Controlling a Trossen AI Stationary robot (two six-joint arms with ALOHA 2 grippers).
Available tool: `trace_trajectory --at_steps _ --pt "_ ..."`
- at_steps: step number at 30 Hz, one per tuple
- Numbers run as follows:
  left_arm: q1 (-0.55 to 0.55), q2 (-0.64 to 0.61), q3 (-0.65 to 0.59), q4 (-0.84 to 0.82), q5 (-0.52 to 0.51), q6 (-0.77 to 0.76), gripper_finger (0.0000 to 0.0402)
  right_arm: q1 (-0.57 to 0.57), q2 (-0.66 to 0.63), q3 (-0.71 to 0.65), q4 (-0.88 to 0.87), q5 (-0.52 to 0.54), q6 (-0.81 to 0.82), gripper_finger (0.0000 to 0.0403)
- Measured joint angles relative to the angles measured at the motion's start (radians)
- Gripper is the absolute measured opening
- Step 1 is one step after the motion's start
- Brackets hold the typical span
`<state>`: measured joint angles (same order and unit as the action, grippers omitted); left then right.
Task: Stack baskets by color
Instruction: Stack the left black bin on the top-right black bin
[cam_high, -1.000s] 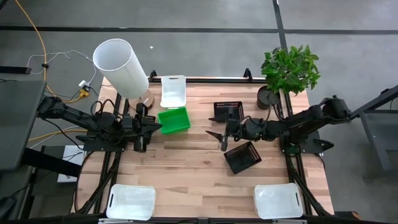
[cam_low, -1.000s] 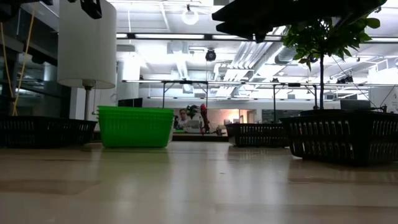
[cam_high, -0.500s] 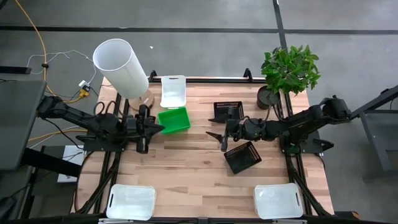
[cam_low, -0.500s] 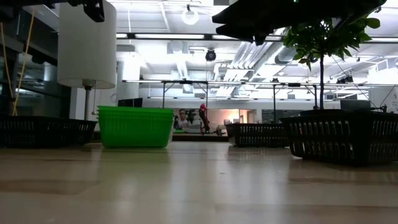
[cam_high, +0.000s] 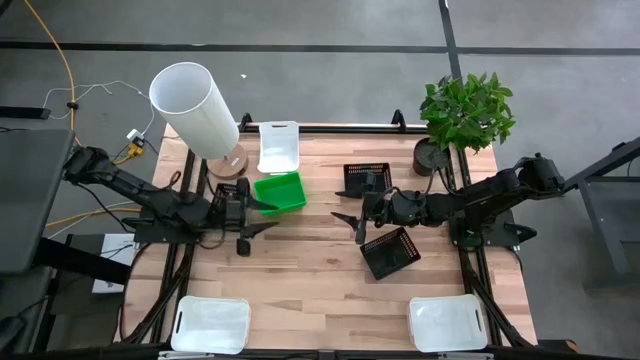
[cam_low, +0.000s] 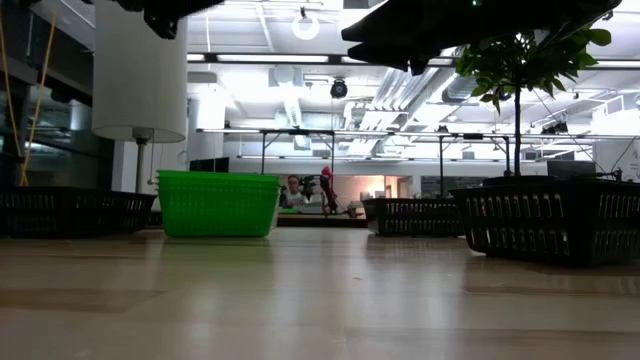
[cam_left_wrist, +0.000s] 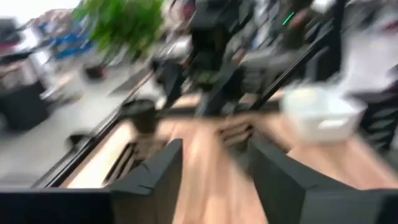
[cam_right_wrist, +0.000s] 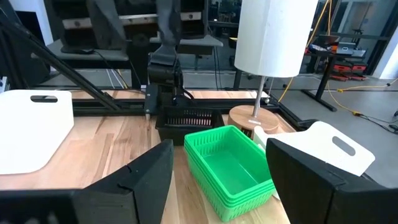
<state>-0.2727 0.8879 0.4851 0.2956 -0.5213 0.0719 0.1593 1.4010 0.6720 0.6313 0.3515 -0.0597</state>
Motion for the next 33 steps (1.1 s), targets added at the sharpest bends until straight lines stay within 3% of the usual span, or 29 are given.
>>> trace_trajectory --at_steps 3,6,10,16,20,33 --pt "-0.028 0.037 0.085 -0.289 -0.144 -0.135 0.0201 0.0 0.0 0.0 0.0 0.0 0.0 0.0245" --pt "-0.044 0.077 0.178 -0.646 -0.203 -0.38 0.0218 0.0 0.0 0.0 -0.006 0.0 0.0 0.0245" --pt "-0.044 0.135 0.241 -0.992 -0.192 -0.725 0.0224 0.0 0.0 0.0 -0.007 0.0 0.001 0.0245" --pt "-0.043 0.216 0.245 -1.313 -0.097 -1.069 0.0225 0.0 0.0 0.0 -0.008 0.0 0.001 0.0245" --pt "-0.043 0.264 0.245 -1.393 -0.085 -1.188 0.0225 0.0 0.0 0.0 -0.013 0.0 0.001 0.0245" --pt "-0.012 0.404 0.239 -1.373 -0.07 -1.247 0.0225 0.0 0.0 0.0 -0.022 0.0 0.001 0.0245"
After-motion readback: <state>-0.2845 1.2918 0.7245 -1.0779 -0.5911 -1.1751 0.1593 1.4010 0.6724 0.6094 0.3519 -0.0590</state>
